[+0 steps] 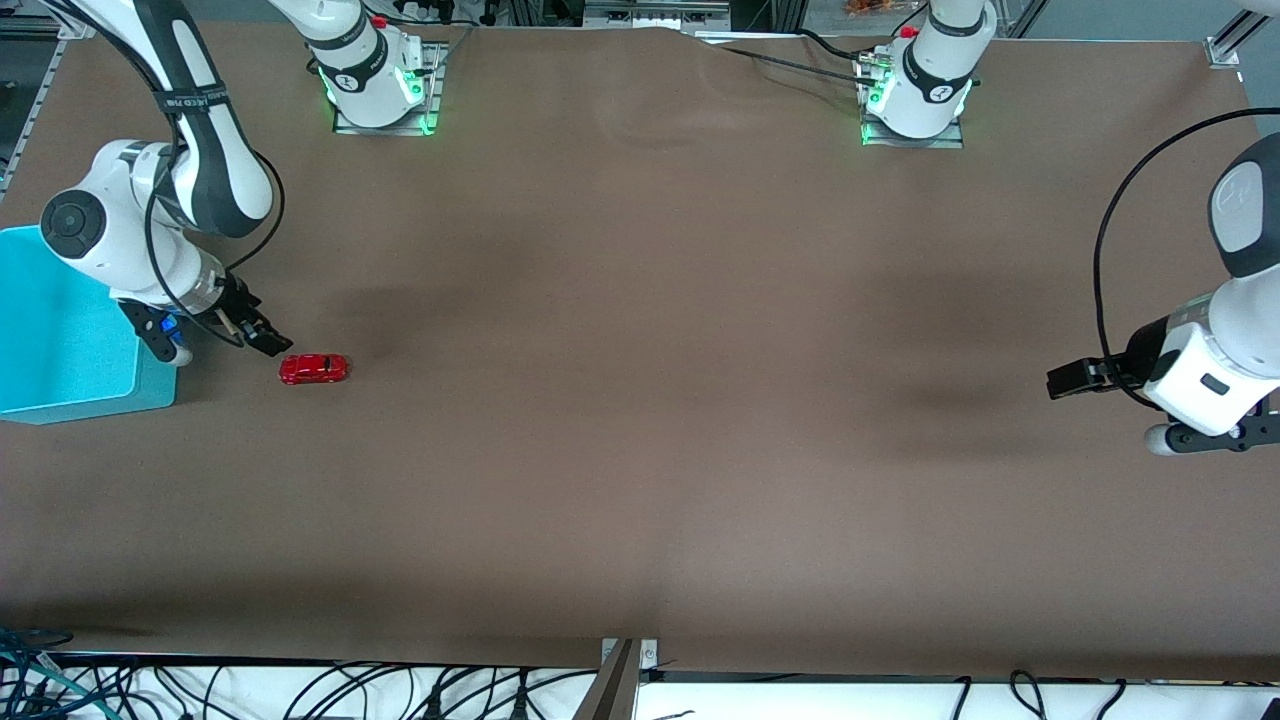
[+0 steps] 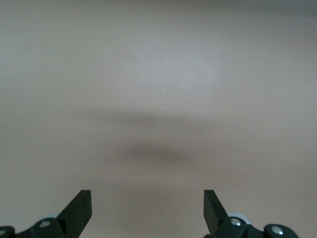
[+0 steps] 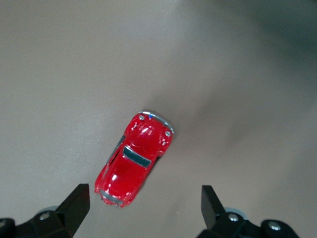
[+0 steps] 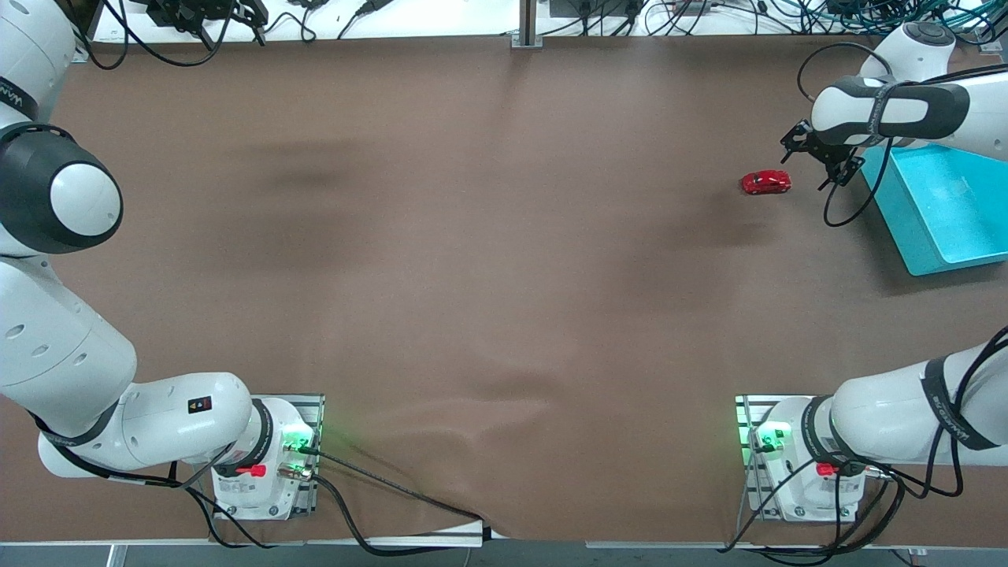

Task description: Wind red beetle toy and store in blue box

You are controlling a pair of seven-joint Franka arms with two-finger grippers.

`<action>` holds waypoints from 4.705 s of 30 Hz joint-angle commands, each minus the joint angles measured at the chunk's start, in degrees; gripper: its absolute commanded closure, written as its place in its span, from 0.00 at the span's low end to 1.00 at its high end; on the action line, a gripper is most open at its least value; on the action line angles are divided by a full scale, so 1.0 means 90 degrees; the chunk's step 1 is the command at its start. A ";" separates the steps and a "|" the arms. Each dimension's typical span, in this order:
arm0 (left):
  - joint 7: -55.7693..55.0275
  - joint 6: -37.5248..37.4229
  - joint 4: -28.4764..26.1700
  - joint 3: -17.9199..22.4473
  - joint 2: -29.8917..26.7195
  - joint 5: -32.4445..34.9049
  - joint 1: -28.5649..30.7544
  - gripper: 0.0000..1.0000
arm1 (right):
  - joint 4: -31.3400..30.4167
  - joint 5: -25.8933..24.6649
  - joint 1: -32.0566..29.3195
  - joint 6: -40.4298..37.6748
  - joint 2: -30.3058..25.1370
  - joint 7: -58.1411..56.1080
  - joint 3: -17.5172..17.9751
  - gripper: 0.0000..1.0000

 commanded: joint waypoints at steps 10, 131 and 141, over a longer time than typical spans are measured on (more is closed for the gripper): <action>0.0487 -0.0114 0.0068 0.0013 0.0023 0.0115 -0.0128 0.00 | 0.0020 0.0007 0.0147 0.0958 0.0544 0.0657 0.0023 0.00; 0.0468 -0.1100 0.0624 0.0042 0.0492 0.0154 -0.0196 0.00 | 0.0645 -0.0784 0.0040 -0.2626 -0.1077 -0.6910 -0.2320 1.00; 0.0468 -0.1100 0.0624 0.0042 0.0492 0.0164 -0.0196 0.00 | 0.0850 -0.0687 -0.0165 -0.2538 -0.0834 -0.8141 -0.2759 1.00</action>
